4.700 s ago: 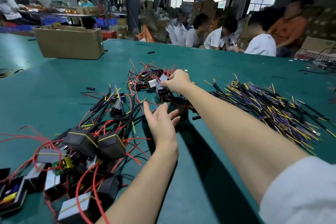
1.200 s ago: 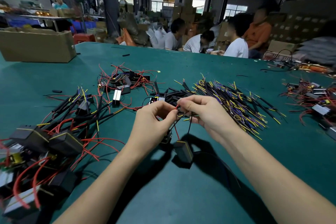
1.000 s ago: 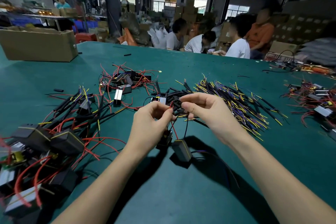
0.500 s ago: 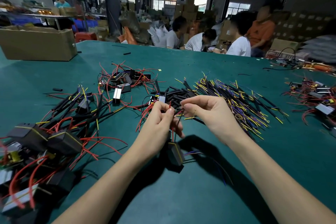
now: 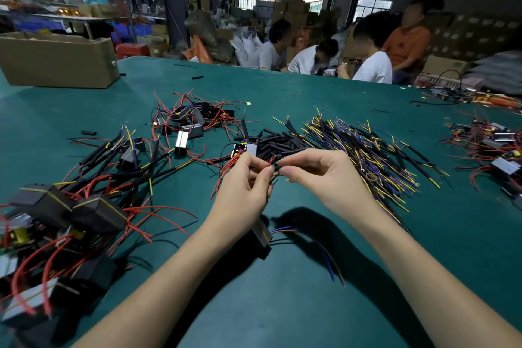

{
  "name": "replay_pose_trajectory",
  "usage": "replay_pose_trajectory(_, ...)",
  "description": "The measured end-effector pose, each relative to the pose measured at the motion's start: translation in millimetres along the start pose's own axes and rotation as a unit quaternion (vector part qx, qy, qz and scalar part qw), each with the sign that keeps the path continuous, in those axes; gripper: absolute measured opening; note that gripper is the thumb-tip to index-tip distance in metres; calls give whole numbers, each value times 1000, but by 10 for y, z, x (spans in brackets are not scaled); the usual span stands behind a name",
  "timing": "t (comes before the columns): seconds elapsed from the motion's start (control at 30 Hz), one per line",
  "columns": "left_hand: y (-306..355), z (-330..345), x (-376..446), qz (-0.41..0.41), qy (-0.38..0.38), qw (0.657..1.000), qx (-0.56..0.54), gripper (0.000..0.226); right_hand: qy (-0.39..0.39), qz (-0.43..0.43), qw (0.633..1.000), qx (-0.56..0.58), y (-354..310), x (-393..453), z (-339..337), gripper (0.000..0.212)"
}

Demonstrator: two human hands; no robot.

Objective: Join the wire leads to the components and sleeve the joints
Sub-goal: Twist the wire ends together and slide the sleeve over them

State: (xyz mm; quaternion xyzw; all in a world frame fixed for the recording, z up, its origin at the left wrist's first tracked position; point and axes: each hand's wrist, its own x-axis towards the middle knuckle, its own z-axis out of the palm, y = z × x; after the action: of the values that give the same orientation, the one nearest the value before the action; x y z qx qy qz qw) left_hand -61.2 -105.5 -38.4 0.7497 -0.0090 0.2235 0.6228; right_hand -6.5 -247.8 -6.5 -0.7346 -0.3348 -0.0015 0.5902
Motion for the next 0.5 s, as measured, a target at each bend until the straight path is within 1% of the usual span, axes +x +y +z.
replay_pose_trajectory(0.1, -10, -4, 8, 15, 5, 999, 28, 16, 22, -33, 998, -40, 7, -8, 34, 7)
replay_pose_trajectory(0.2, -10, -3, 14, 25, 10, 998, 52, 16, 29, -25, 999, -23, 23, 2, 42, 9)
replay_pose_trajectory(0.3, -5, -11, 21, 15, 9, 998, 55, 16, 20, 5, 999, 34, 62, 6, 59, 14)
replay_pose_trajectory(0.37, 0, -21, 26, 5, 4, 999, 53, 15, 31, 32, 994, 102, 110, -9, 101, 15)
replay_pose_trajectory(0.43, 4, -30, 34, -4, 1, 999, 50, 14, 44, 73, 976, 199, 162, -25, 156, 15)
replay_pose_trajectory(0.5, 4, -36, 35, -11, 2, 999, 46, 13, 46, 95, 962, 253, 193, -29, 194, 15)
